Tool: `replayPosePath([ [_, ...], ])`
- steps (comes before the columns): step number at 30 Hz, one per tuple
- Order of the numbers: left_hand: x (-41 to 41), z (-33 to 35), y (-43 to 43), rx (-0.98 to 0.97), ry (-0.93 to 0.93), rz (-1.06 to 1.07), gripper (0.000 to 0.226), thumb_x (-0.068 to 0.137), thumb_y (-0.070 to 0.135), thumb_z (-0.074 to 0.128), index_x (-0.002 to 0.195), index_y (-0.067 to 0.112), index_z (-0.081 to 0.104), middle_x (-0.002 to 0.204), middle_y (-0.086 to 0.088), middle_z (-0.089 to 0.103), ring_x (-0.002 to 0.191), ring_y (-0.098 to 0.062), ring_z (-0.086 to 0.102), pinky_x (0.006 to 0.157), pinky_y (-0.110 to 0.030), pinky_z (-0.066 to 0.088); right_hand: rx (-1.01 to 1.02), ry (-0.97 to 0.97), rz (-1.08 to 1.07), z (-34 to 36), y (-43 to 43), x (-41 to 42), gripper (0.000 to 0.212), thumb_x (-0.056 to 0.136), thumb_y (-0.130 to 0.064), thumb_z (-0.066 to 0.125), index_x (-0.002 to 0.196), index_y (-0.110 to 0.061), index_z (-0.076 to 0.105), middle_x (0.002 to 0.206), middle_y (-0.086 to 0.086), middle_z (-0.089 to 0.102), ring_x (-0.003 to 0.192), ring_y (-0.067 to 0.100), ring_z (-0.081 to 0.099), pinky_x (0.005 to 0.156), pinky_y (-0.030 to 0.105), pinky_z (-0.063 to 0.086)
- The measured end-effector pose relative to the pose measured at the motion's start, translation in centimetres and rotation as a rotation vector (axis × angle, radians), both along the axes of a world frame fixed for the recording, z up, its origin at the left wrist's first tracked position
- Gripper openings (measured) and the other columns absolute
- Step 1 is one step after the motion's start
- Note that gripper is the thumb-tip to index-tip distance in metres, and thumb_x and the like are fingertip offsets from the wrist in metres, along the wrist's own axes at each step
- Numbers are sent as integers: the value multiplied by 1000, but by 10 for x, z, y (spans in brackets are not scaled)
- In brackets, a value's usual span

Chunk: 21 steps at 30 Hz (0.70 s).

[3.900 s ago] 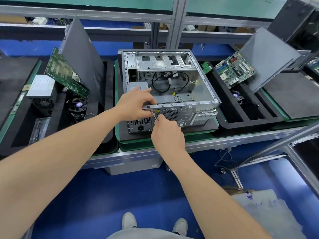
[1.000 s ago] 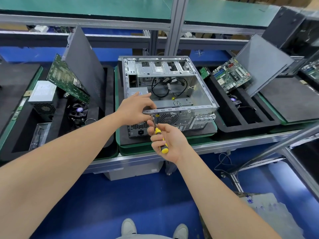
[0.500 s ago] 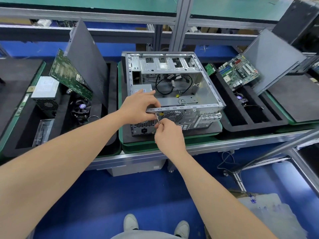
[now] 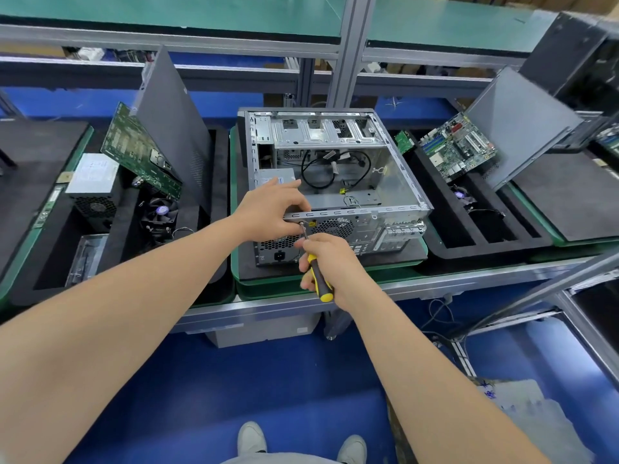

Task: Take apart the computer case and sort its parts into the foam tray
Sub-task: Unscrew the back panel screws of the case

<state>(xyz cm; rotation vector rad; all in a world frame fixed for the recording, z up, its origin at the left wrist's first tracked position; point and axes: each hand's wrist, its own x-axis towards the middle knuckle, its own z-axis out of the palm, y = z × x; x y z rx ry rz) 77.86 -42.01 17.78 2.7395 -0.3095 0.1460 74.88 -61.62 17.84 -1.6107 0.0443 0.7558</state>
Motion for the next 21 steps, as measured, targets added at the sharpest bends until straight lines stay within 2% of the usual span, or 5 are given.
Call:
replayPosePath([
  [6, 1, 0, 1, 18, 78, 34, 46, 76, 57, 79, 116, 42, 62, 148, 13, 53, 153, -11, 21, 123, -50, 23, 550, 582, -86, 2, -1, -3, 30, 108, -25, 43, 105, -9, 68, 66, -2, 48, 38, 10, 31, 37, 22, 26],
  [9, 3, 0, 2, 31, 141, 48, 55, 66, 68, 79, 114, 49, 59, 154, 12, 46, 155, -17, 17, 120, -54, 28, 688, 692, -91, 1, -3, -3, 35, 109, -23, 39, 96, -7, 66, 64, -5, 48, 35, 9, 32, 37, 23, 26],
  [12, 3, -2, 3, 20, 81, 26, 54, 70, 65, 79, 116, 42, 61, 148, 13, 52, 154, -12, 20, 122, -51, 25, 593, 606, -83, -1, -2, -1, 29, 111, -21, 42, 99, -8, 66, 65, -4, 49, 39, 9, 34, 39, 22, 31],
  [16, 2, -4, 3, -3, 7, 6, 35, 82, 37, 76, 115, 34, 65, 135, 15, 62, 151, -7, 27, 125, -48, 20, 409, 456, -63, -4, 1, 3, 25, 110, -19, 49, 118, -9, 71, 67, -1, 55, 47, 9, 45, 44, 21, 41],
  [21, -1, -1, 1, -10, -10, -3, 30, 82, 38, 71, 112, 35, 66, 128, 19, 64, 150, -7, 28, 125, -49, 21, -68, -10, 11, -1, 4, 3, 28, 111, -18, 45, 114, -14, 73, 72, 7, 71, 48, 17, 57, 46, 28, 47],
])
